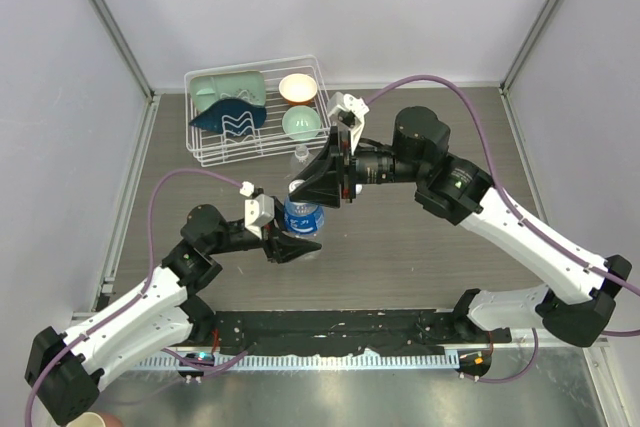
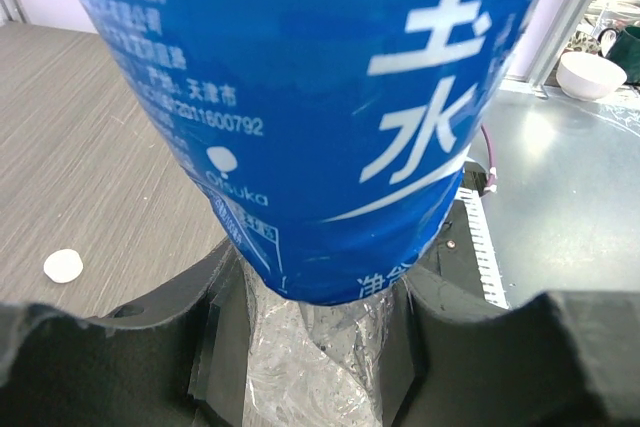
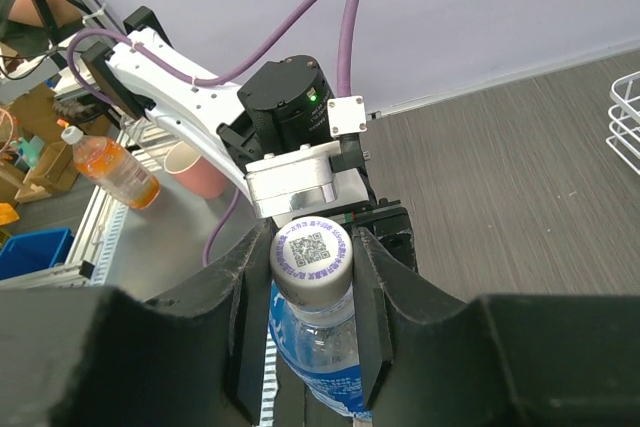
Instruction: Screw on the bottle caps
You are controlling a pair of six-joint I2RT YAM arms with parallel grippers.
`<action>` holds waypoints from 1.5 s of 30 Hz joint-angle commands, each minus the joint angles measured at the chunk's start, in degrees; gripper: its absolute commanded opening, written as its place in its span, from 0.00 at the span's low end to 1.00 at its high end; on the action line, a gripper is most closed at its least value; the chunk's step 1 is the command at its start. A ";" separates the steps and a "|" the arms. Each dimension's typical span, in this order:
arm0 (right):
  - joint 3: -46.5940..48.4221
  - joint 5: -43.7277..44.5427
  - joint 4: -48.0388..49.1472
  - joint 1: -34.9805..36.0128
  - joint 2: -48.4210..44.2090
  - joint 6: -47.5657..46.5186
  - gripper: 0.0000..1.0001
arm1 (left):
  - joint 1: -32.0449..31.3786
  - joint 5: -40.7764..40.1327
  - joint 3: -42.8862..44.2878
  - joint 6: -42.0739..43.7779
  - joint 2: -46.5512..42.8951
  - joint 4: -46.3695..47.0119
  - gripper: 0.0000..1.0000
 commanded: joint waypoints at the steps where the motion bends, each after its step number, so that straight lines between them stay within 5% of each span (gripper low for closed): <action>1: -0.70 -0.32 1.62 0.04 -2.62 -1.25 0.18 | 0.30 -2.55 0.87 -1.24 -0.42 2.31 0.00; 12: -1.40 0.03 2.67 0.13 -4.82 -5.64 0.09 | 0.66 -4.66 -0.36 -2.82 -0.16 1.09 0.00; 31: 2.72 8.72 -5.05 6.36 -1.57 -17.33 0.09 | 0.66 -3.61 -0.18 -4.93 0.19 -0.59 0.00; 45: 1.76 11.98 -7.79 6.63 -0.95 -16.64 0.08 | 0.66 -2.73 0.17 -3.17 -1.74 0.11 0.00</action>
